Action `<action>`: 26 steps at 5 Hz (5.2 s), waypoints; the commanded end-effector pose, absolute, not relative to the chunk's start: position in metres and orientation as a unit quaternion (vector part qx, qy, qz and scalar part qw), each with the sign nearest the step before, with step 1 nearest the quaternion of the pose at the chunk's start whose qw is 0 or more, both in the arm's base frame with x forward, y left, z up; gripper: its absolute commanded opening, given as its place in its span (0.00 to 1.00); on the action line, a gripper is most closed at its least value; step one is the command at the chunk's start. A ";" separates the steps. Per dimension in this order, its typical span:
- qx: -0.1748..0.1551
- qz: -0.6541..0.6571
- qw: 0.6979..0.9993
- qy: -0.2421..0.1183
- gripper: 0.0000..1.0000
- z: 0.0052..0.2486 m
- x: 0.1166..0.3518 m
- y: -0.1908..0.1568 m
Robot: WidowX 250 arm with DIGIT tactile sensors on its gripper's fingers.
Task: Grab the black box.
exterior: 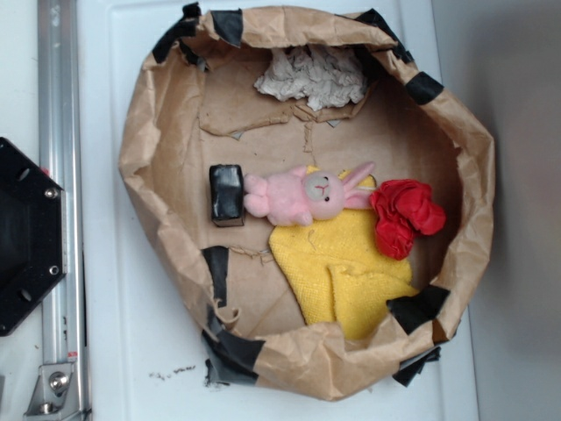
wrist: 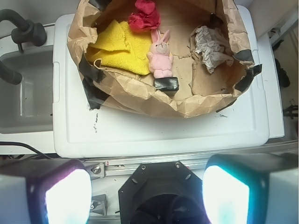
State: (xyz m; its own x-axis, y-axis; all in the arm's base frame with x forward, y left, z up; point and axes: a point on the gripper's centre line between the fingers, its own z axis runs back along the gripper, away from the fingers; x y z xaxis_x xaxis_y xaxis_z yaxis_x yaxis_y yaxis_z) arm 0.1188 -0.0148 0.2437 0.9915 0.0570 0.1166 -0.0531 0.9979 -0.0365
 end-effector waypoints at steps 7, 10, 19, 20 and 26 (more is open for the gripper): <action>-0.012 0.257 0.966 0.025 1.00 0.052 0.214 0.013; 0.018 0.281 0.957 0.072 0.00 0.010 0.211 0.019; -0.031 0.017 0.999 -0.035 1.00 0.065 0.210 0.019; -0.029 -0.069 0.997 -0.034 1.00 0.058 0.215 0.020; 0.017 -0.427 0.904 0.011 1.00 0.035 0.231 0.026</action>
State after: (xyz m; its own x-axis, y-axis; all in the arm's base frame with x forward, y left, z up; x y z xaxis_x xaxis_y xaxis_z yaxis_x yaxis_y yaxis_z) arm 0.2166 0.0165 0.0257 0.6519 -0.7553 -0.0671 0.7558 0.6544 -0.0224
